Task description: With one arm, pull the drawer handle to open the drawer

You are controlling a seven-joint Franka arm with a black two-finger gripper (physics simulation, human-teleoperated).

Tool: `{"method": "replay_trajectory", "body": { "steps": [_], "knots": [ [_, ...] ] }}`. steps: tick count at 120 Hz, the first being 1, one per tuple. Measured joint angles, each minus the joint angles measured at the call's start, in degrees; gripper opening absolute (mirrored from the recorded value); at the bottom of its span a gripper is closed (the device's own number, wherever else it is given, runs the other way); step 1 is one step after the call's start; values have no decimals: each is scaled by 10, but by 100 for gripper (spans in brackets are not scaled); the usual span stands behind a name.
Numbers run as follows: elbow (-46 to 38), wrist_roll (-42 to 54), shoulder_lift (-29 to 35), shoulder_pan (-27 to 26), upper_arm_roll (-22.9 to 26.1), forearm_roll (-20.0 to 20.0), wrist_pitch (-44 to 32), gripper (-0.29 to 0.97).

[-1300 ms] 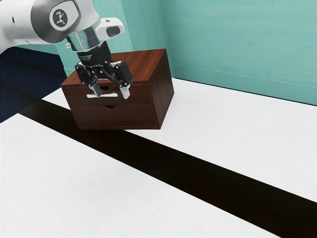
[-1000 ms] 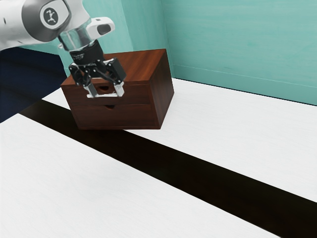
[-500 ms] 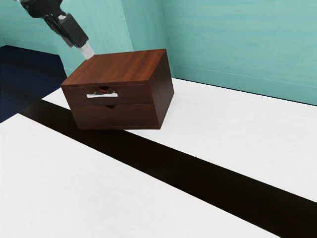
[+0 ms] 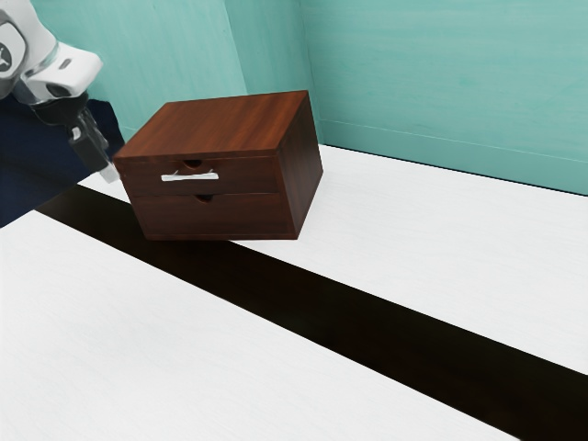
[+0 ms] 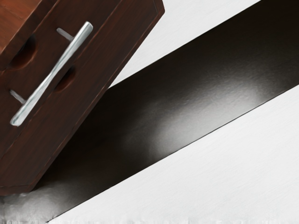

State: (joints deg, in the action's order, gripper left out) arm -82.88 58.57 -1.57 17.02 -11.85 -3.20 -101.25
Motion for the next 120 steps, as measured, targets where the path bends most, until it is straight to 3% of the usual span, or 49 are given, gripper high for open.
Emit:
{"method": "replay_trajectory", "body": {
  "steps": [17, 38, 64, 84, 105, 120],
  "knots": [
    [-26, 64, 1, 44, 19, -21, -53, 66],
    [-75, 139, 25, 50, 52, -50, -115, 65],
    [-133, 212, 44, -23, 62, -57, -177, 62],
    [-145, 223, 50, -80, 61, -2, -199, 62],
    [-151, 223, 52, -51, 50, 24, -204, 62],
    [-170, 218, 63, -37, 49, 36, -207, 54]
  ]
}}
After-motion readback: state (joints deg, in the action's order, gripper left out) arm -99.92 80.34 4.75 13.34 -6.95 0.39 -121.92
